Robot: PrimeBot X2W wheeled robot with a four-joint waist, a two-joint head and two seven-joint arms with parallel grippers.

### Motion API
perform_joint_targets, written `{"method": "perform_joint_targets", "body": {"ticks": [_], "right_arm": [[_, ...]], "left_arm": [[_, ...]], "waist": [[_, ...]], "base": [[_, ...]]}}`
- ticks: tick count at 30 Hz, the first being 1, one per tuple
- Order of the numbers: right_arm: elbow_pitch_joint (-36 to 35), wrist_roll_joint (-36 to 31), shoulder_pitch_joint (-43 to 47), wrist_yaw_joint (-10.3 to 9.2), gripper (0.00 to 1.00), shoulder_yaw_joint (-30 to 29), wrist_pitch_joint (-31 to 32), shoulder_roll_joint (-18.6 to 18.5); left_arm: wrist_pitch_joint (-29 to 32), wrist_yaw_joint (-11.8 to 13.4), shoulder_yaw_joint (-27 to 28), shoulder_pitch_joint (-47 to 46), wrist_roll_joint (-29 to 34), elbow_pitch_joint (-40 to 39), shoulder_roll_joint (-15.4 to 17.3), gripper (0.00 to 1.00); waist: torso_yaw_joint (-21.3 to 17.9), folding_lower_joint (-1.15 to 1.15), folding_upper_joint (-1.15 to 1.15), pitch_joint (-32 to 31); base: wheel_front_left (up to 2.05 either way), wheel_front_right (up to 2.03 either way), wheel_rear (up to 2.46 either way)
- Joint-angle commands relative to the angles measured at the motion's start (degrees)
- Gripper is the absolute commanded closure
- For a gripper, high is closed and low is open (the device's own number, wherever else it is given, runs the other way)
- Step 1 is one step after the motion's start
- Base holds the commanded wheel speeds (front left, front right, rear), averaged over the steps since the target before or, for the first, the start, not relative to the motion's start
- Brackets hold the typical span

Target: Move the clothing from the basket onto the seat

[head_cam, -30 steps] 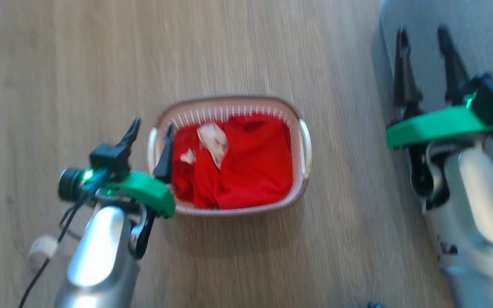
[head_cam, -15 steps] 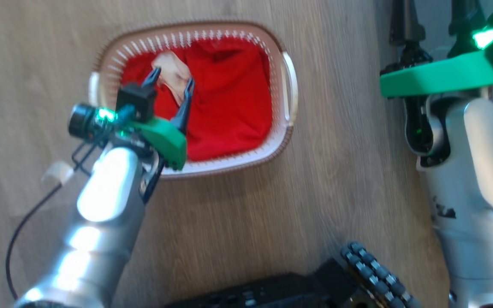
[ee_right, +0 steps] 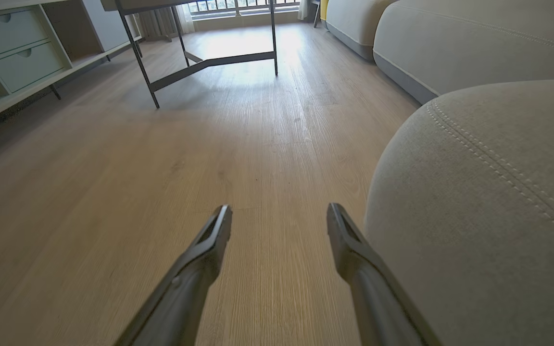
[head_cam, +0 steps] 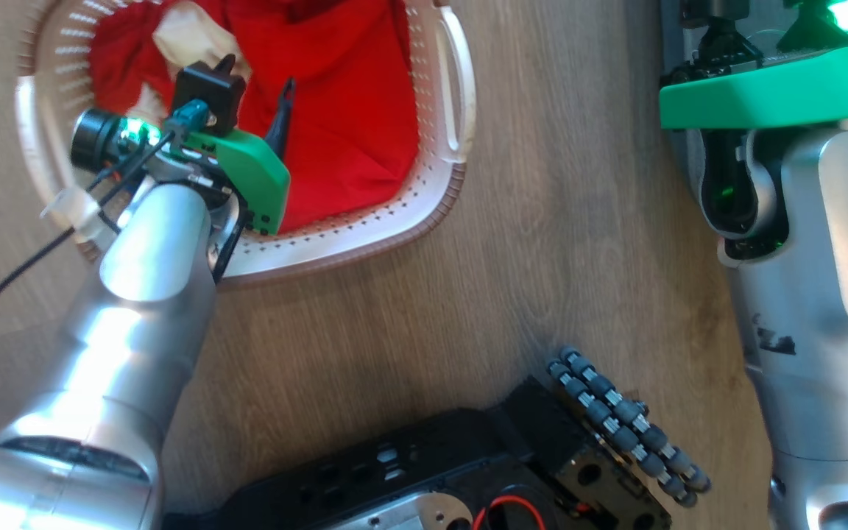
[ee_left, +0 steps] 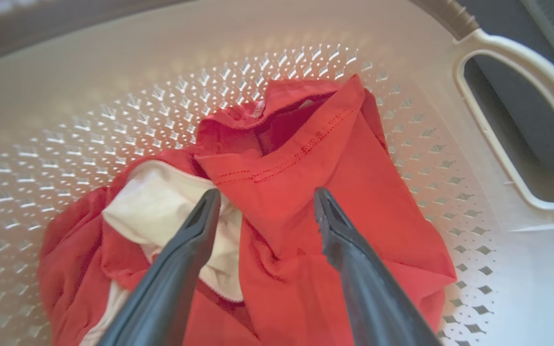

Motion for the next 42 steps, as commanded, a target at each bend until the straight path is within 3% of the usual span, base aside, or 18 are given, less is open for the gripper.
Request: {"method": "perform_joint_targets", "body": {"ticks": [1,19,27,32,42], "right_arm": [[-2.18,0.59,0.56,0.41,0.00,0.58,-0.27,0.78],[-3.44,3.37,3.43,0.41,0.00,-0.69,-0.27,0.79],[-4.04,3.24,5.37,0.41,0.00,-1.26,-0.27,0.79],[-4.01,3.15,5.32,0.41,0.00,-1.13,-0.27,0.79],[-4.22,3.12,4.85,0.41,0.00,-1.07,-0.27,0.80]], "left_arm": [[-0.29,-0.33,0.15,-0.14,0.68,-0.08,1.14,0.00],[-0.07,1.57,-5.27,-8.41,4.19,12.26,0.95,0.00],[1.59,1.46,-7.71,-10.30,4.98,14.38,0.65,0.00],[5.26,2.61,-9.41,-10.74,6.24,15.12,1.99,0.00],[6.43,3.87,-10.60,-11.58,6.19,15.44,1.87,0.00]], "waist": [[-1.31,-0.01,0.00,1.50],[-4.25,-0.01,0.00,3.27],[-3.86,-0.01,0.00,4.25],[-3.40,-0.01,0.00,4.56],[-2.99,-0.01,0.00,4.78]], "base": [[0.00,0.00,0.00],[0.00,0.00,0.00],[0.00,0.00,0.00],[0.00,0.00,0.00],[0.00,0.00,0.00]]}}
